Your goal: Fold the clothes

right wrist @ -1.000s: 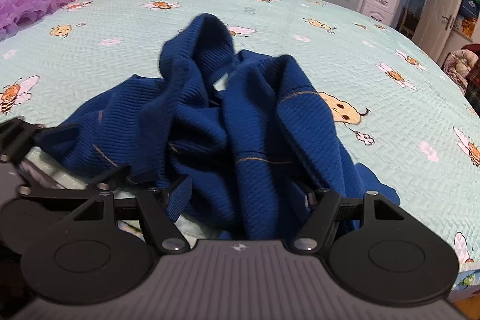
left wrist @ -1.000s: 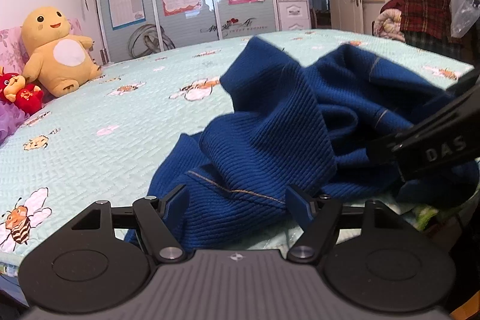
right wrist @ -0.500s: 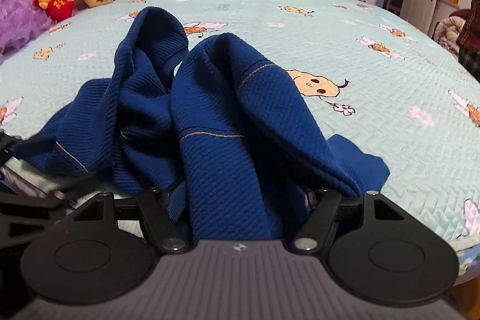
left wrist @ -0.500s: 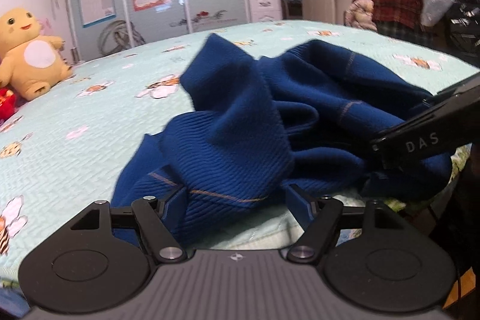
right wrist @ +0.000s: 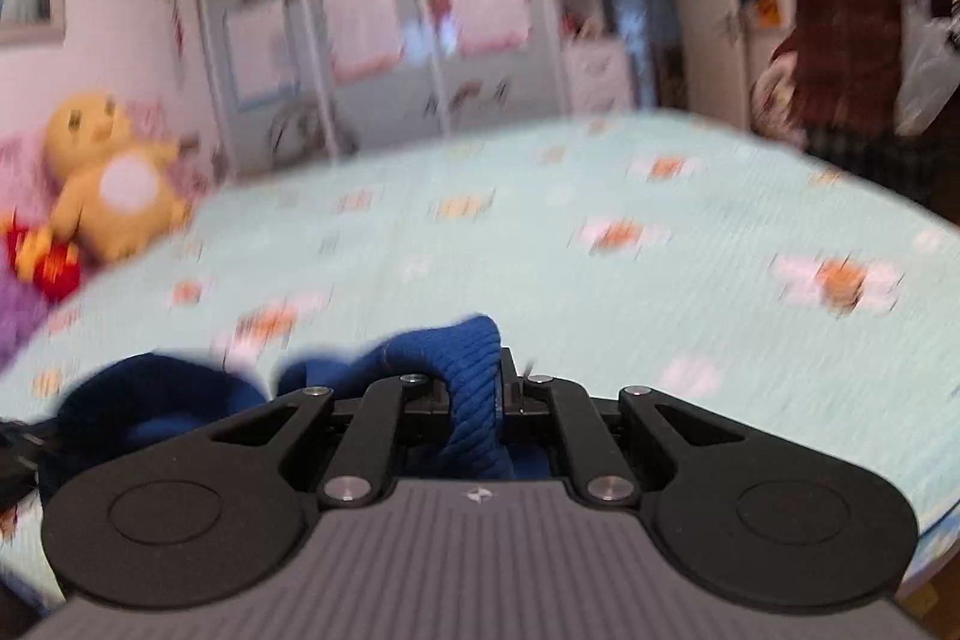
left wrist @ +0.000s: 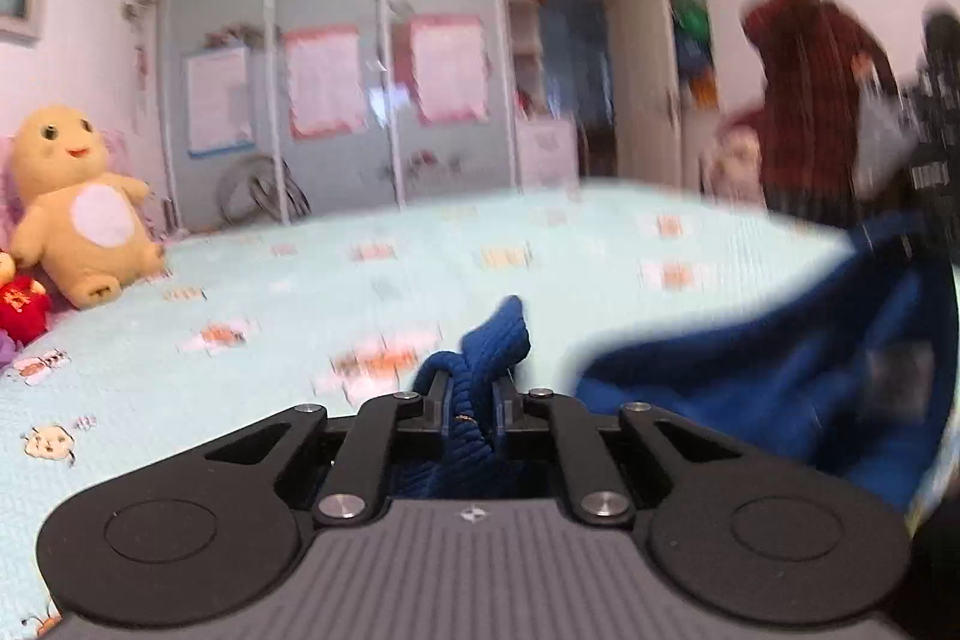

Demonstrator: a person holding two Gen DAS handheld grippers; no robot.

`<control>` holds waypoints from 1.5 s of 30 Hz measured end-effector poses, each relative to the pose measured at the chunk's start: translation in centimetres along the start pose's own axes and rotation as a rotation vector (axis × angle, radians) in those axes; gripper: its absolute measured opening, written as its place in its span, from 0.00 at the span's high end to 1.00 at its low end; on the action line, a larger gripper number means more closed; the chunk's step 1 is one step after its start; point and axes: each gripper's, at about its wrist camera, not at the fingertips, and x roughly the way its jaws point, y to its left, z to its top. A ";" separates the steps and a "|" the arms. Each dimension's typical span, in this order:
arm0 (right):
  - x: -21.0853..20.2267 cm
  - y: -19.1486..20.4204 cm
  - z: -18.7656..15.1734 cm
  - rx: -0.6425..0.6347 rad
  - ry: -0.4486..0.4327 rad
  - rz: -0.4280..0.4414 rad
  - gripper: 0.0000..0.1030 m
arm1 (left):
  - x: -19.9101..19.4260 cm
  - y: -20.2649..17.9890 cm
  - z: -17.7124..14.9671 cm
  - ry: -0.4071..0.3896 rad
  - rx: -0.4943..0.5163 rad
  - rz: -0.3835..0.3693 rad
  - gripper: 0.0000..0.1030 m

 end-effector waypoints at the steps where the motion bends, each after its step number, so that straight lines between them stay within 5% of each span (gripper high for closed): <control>1: -0.3 -0.3 0.2 0.004 -0.014 -0.017 0.89 | -0.1 0.5 0.2 -0.004 -0.029 0.004 0.87; 5: 0.7 -1.4 -2.8 0.034 0.090 -0.081 0.67 | 1.2 0.3 -2.9 0.124 -0.018 0.020 0.83; 8: -0.2 -1.2 -4.9 0.034 0.076 -0.077 0.59 | 1.3 -0.3 -6.1 0.224 -0.030 0.012 0.65; 10: -1.3 -0.4 -5.0 0.011 0.002 -0.069 0.51 | 0.8 -0.6 -7.4 0.246 -0.035 0.013 0.49; 14: -3.5 0.7 -4.0 -0.027 -0.178 -0.063 0.30 | -0.1 -1.4 -7.1 0.240 -0.053 -0.041 0.43; 17: -3.8 0.7 -3.9 -0.038 -0.232 -0.058 0.29 | 0.2 -2.5 -5.8 0.233 -0.043 -0.109 0.32; 19: -3.0 0.3 -4.7 -0.027 -0.179 -0.035 0.29 | 1.5 -2.9 -5.5 0.285 -0.066 -0.175 0.23; 24: -0.7 1.5 -9.2 -0.099 -0.012 -0.038 0.28 | 4.4 -5.0 -7.2 0.400 -0.022 -0.142 0.23; 31: 1.1 1.8 -13.2 -0.139 0.129 -0.082 0.23 | 7.9 -4.0 -7.9 0.542 -0.128 -0.134 0.14; 33: 1.5 1.8 -13.6 -0.146 0.144 -0.095 0.21 | 8.0 -4.3 -7.6 0.537 -0.121 -0.122 0.21; 35: 1.4 1.9 -13.7 -0.152 0.138 -0.094 0.20 | 8.5 -4.8 -7.1 0.525 -0.103 -0.122 0.94; 36: 1.4 2.0 -13.8 -0.155 0.136 -0.095 0.19 | 9.0 -4.8 -6.6 0.515 -0.106 -0.122 1.00; 45: -0.5 0.7 -12.9 -0.058 0.024 -0.075 0.19 | 7.9 -3.3 6.6 0.119 -0.052 -0.094 1.00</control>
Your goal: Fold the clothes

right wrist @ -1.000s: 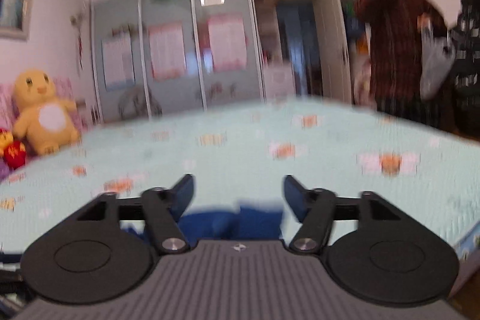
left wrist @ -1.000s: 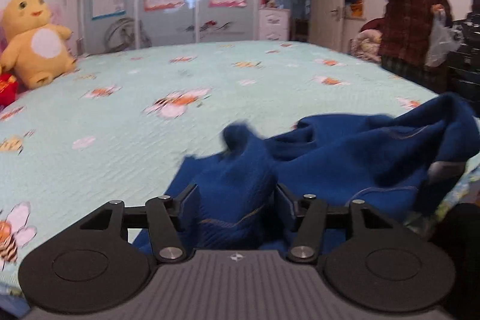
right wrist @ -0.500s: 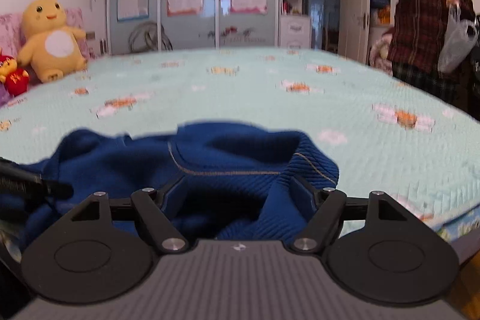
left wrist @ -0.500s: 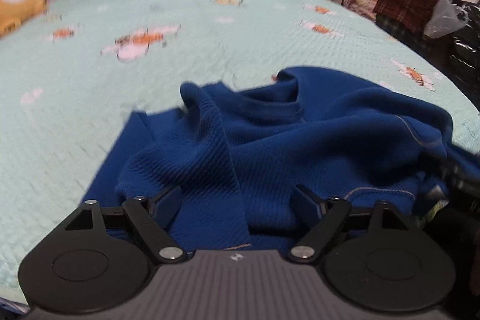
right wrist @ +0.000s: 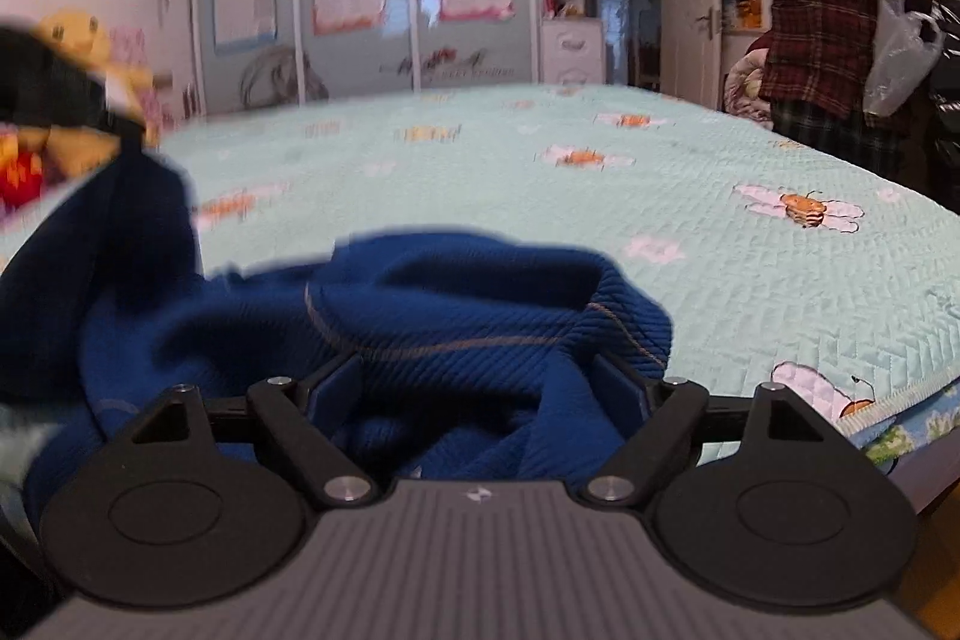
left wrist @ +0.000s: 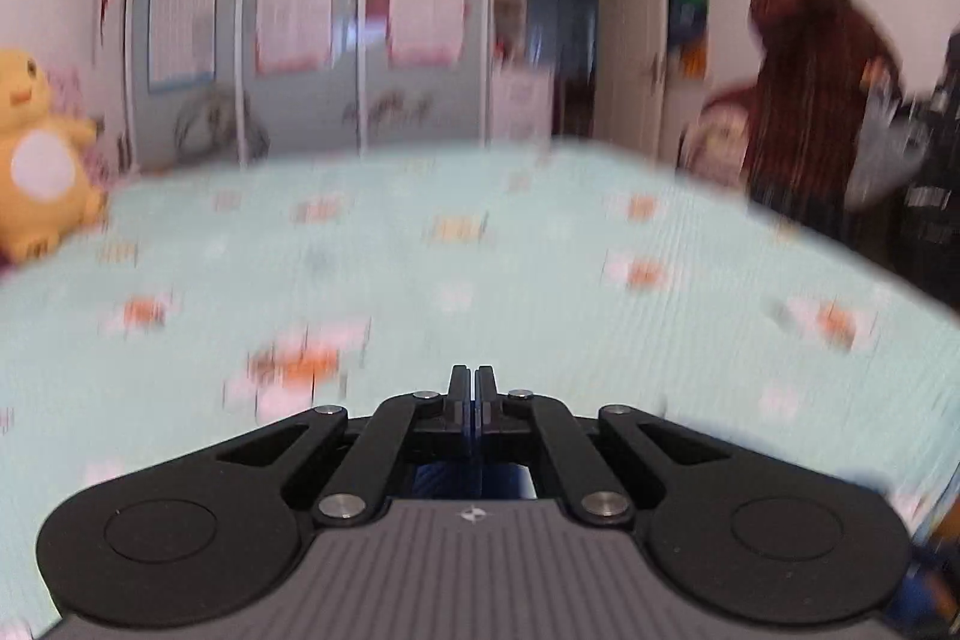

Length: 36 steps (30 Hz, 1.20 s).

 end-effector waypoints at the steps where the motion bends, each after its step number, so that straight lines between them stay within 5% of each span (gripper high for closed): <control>1: -0.5 -0.4 0.3 0.021 -0.042 -0.003 0.19 | -0.8 0.2 0.5 -0.022 -0.004 -0.003 1.00; 4: -1.9 -1.0 0.7 0.055 -0.160 -0.037 0.19 | -2.6 1.1 0.0 -0.037 -0.038 -0.013 1.00; 7: -2.6 -1.6 0.8 0.090 -0.223 -0.056 0.19 | -3.3 2.1 -4.6 0.042 -0.067 0.016 1.00; 13: -1.7 -1.5 2.1 0.094 -0.182 0.017 0.19 | -3.2 4.8 -15.1 0.292 -0.163 0.069 1.00; 16: -0.5 -0.5 4.4 0.026 -0.161 0.114 0.19 | -3.7 5.8 -16.6 0.332 -0.191 0.093 0.97; 18: 1.7 0.6 6.4 -0.048 -0.081 0.176 0.19 | -4.1 6.2 -15.9 0.317 -0.196 0.099 0.84; 21: 5.2 2.1 9.1 -0.127 0.013 0.222 0.19 | -4.9 6.2 -13.9 0.238 -0.193 0.089 0.28; 22: 6.4 2.4 9.8 -0.133 0.032 0.228 0.19 | -4.6 5.8 -13.5 0.227 -0.180 0.086 0.20; 27: 14.5 2.3 11.5 -0.071 0.192 0.227 0.19 | -1.7 4.3 -12.6 0.243 -0.119 0.060 0.20; 31: 21.2 1.2 9.9 0.049 0.450 0.105 0.19 | 1.9 3.5 -13.6 0.323 -0.085 0.067 0.20; 34: 22.4 0.7 7.9 0.098 0.515 0.118 0.19 | 3.6 3.2 -15.0 0.367 -0.070 0.078 0.19; 35: 22.1 0.9 7.7 0.087 0.504 0.126 0.25 | 3.8 3.1 -15.3 0.362 -0.070 0.084 0.19; 36: 21.9 1.0 7.5 0.068 0.495 0.125 0.41 | 3.8 3.0 -15.5 0.347 -0.064 0.091 0.22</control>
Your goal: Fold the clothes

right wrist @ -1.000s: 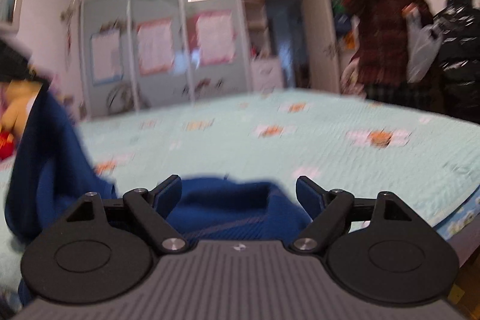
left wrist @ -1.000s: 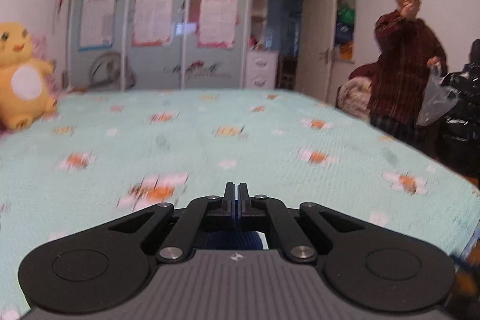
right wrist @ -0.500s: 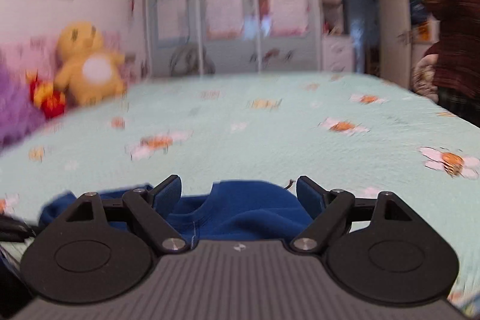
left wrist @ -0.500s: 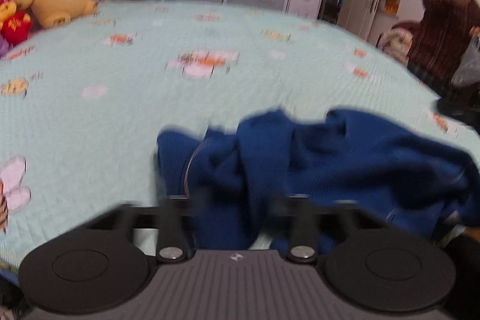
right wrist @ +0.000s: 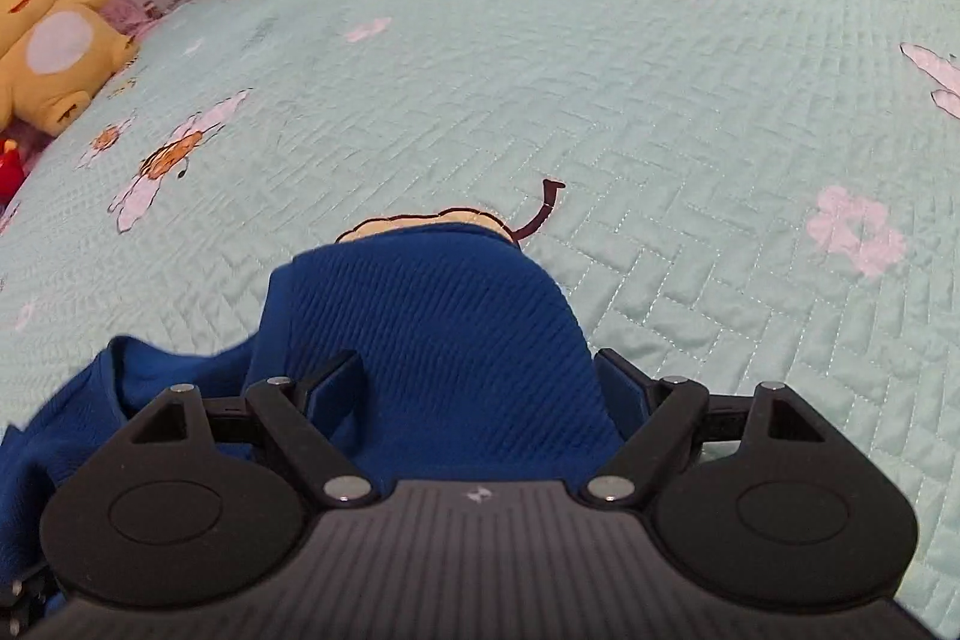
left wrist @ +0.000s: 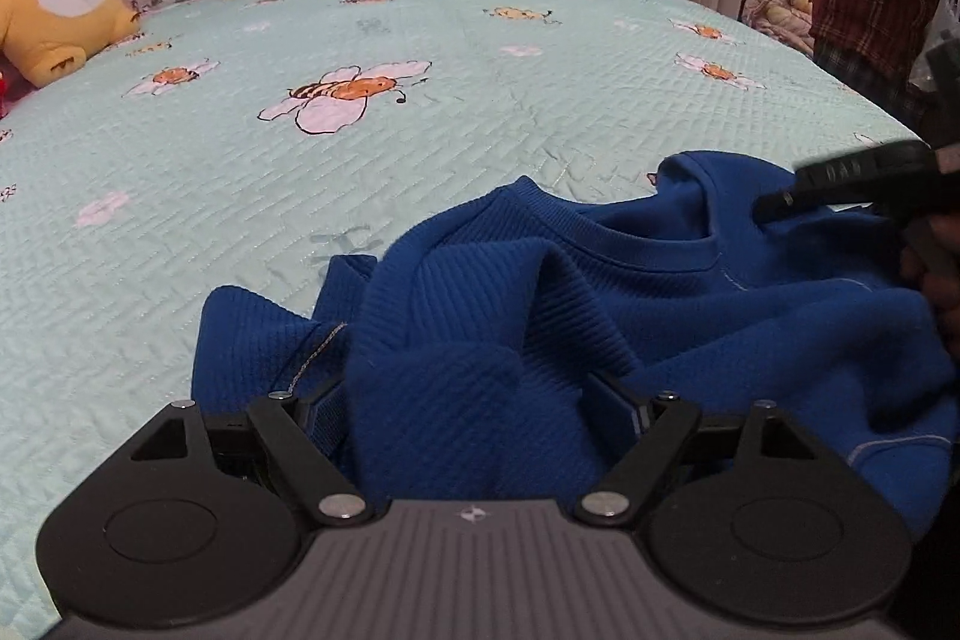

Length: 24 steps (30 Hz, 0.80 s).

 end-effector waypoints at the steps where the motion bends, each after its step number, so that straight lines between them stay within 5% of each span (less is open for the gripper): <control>1: -0.1 0.1 -0.2 -0.022 -0.006 -0.010 0.47 | 0.0 -0.2 -0.2 -0.015 0.011 0.015 0.34; 3: -0.8 0.0 -0.5 -0.032 -0.027 -0.002 0.76 | -0.3 -0.2 -0.3 -0.036 0.026 0.052 0.51; 4: -1.2 -0.1 -0.7 -0.032 -0.038 0.005 0.79 | -0.8 0.2 0.0 -0.048 0.001 0.042 0.68; 6: -2.3 0.0 -1.0 -0.039 -0.080 0.004 0.81 | -2.0 1.1 0.6 -0.074 -0.052 0.006 0.85; 12: -8.5 2.3 0.4 -0.092 -0.239 0.075 0.82 | -6.9 1.5 4.3 -0.236 -0.037 -0.028 0.87; 19: -20.7 3.7 5.2 -0.090 -0.569 0.232 0.82 | -15.0 0.8 12.3 -0.519 0.042 -0.010 0.87; 24: -26.0 2.5 6.4 -0.052 -0.764 0.360 0.80 | -18.8 0.2 14.5 -0.673 0.073 0.035 0.86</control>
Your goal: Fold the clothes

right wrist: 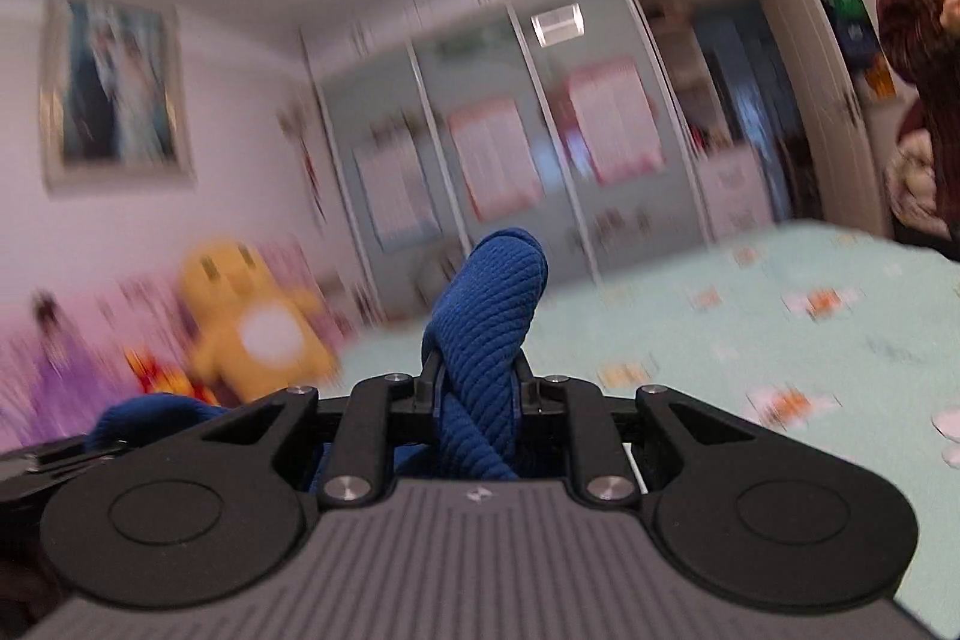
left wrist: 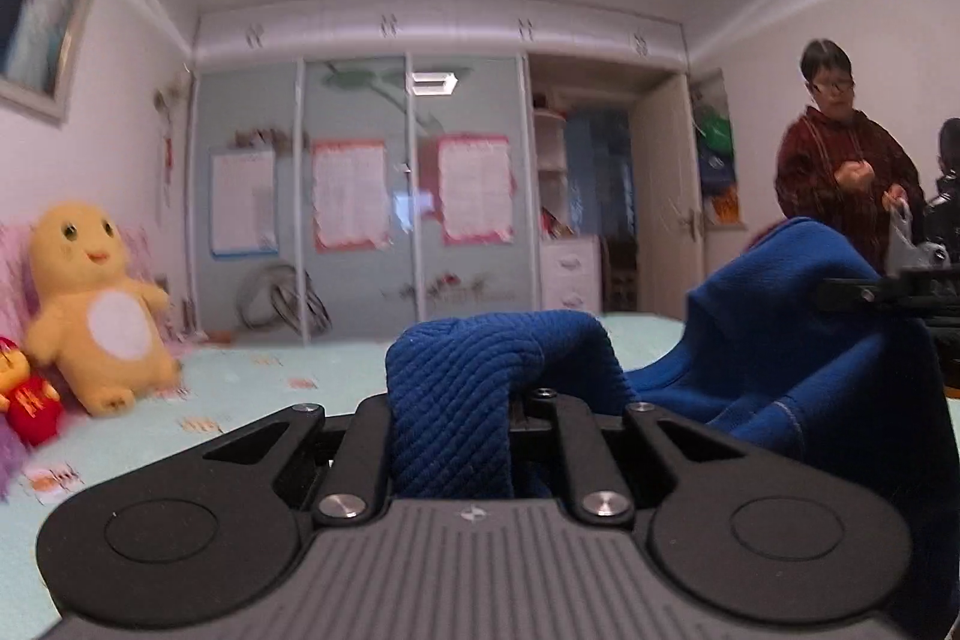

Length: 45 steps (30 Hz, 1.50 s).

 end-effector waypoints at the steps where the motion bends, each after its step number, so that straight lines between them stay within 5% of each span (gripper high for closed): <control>1: -0.1 -0.3 -0.3 0.002 0.006 0.002 0.79 | -0.1 0.0 -0.1 0.006 -0.008 0.005 0.85; 4: 0.6 -1.6 -3.1 0.017 0.135 -0.040 0.79 | 0.4 -0.3 -3.7 0.150 -0.028 -0.002 0.80; 11: -2.3 -6.4 -14.9 0.140 0.435 -0.123 0.78 | -1.8 -1.9 -18.3 0.550 -0.144 -0.064 0.71; 13: -3.8 -6.4 -16.3 0.163 0.455 -0.138 0.73 | -2.6 -2.3 -19.8 0.573 -0.151 -0.071 0.52; 18: -7.4 -5.2 -16.4 0.084 0.393 -0.193 0.28 | -3.5 -2.3 -20.3 0.548 -0.157 -0.105 0.28; 20: -8.1 -4.0 -16.6 0.012 0.373 -0.223 0.23 | -3.5 -3.0 -20.7 0.552 -0.176 -0.124 0.22; 26: -5.7 -2.6 -20.1 -0.102 0.508 -0.249 0.22 | -4.2 -5.3 -21.7 0.541 -0.086 -0.124 0.14; 28: -4.6 -1.8 -21.1 -0.167 0.508 -0.275 0.29 | -4.4 -5.2 -22.0 0.534 -0.075 -0.122 0.14; 30: -4.0 -1.7 -21.2 -0.188 0.525 -0.258 0.64 | -4.5 -5.1 -22.3 0.520 -0.074 -0.116 0.14; 32: -2.4 -0.7 -19.7 -0.209 0.504 -0.232 0.83 | -4.7 -5.0 -22.6 0.502 -0.079 -0.103 0.14; 34: -0.7 1.1 -16.7 -0.251 0.408 -0.199 0.85 | -5.0 -4.9 -22.7 0.485 -0.079 -0.091 0.15; 36: 0.1 3.4 -13.0 -0.250 0.276 -0.139 1.00 | -5.2 -5.0 -22.9 0.468 -0.070 -0.083 0.15; 37: 0.1 4.7 -11.6 -0.251 0.212 -0.109 1.00 | -5.3 -5.0 -23.0 0.462 -0.065 -0.081 0.15; 38: 0.2 5.9 -10.3 -0.252 0.158 -0.081 0.96 | -5.4 -5.0 -23.1 0.455 -0.060 -0.078 0.15; 40: 0.2 7.5 -9.4 -0.261 0.133 -0.056 0.50 | -5.5 -4.9 -23.2 0.452 -0.058 -0.077 0.14; 41: -0.1 7.8 -9.9 -0.270 0.142 -0.069 0.19 | -5.6 -4.9 -23.3 0.448 -0.054 -0.078 0.14; 43: -1.4 7.0 -11.9 -0.261 0.143 -0.126 0.18 | -5.7 -4.6 -23.4 0.440 -0.053 -0.073 0.14; 45: -2.8 5.3 -14.9 -0.234 0.235 -0.196 0.18 | -5.6 -4.3 -23.6 0.440 -0.066 -0.067 0.13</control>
